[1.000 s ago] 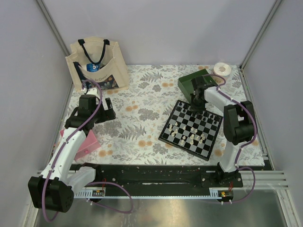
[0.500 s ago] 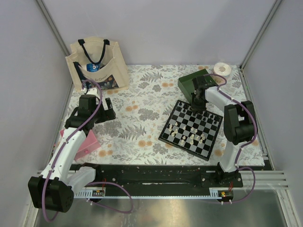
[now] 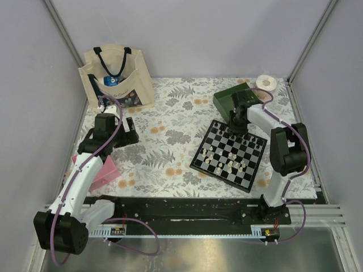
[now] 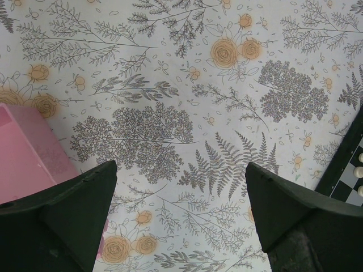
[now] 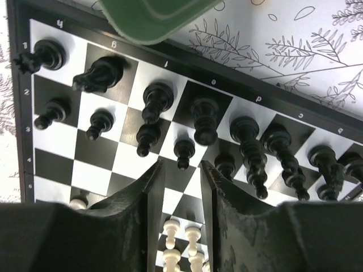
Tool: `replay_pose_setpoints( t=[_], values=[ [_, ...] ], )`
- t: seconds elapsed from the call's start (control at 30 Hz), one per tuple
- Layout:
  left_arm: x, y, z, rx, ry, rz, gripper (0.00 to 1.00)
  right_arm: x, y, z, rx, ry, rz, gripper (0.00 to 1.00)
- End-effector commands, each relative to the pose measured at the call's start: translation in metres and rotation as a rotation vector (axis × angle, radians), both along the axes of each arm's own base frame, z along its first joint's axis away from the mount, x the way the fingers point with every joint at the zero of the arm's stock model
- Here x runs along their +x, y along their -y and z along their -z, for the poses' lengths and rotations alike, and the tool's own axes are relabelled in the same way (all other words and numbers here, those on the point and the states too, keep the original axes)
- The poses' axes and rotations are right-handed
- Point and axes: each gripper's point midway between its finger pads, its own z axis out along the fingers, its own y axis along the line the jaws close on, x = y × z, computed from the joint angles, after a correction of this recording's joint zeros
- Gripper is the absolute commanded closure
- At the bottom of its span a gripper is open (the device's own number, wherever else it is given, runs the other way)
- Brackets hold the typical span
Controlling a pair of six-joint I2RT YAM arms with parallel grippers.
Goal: Set up the chess pieces on the board
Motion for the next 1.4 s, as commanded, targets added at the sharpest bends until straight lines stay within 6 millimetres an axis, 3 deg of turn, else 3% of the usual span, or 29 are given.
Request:
replay_pose_setpoints(
  t=[0.0, 0.13, 0.3, 0.53, 0.7, 0.8, 1.0, 1.2, 1.37],
  values=[
    [0.010, 0.006, -0.024, -0.030, 0.071, 0.027, 0.01, -0.007, 0.004, -0.037, 0.016, 0.072, 0.003, 0.56],
    [0.009, 0.006, -0.025, -0.028, 0.076, 0.026, 0.01, -0.019, 0.009, -0.054, 0.012, 0.107, 0.002, 0.51],
    [0.008, 0.004, -0.030, -0.026, 0.097, 0.016, 0.01, -0.048, 0.013, -0.069, 0.047, 0.156, 0.036, 0.45],
    [-0.002, 0.004, -0.044, -0.040, 0.174, 0.019, 0.01, -0.104, 0.019, -0.068, 0.121, 0.178, 0.130, 0.43],
    [-0.016, -0.013, -0.042, -0.006, 0.144, -0.086, 0.01, -0.135, 0.018, -0.060, 0.181, 0.177, 0.174, 0.43],
    [-0.024, -0.021, -0.031, 0.021, 0.092, -0.127, 0.01, -0.144, 0.020, -0.050, 0.165, 0.141, 0.180, 0.43],
    [-0.017, -0.013, -0.036, -0.023, 0.126, -0.115, 0.01, -0.145, 0.011, -0.035, 0.154, 0.080, 0.137, 0.49],
    [-0.016, -0.005, -0.031, -0.049, 0.110, -0.077, 0.01, -0.146, -0.015, -0.051, 0.183, 0.120, 0.045, 0.49],
    [-0.014, 0.000, -0.032, -0.061, 0.118, -0.050, 0.01, -0.148, -0.017, -0.053, 0.133, 0.121, 0.019, 0.49]
  ],
)
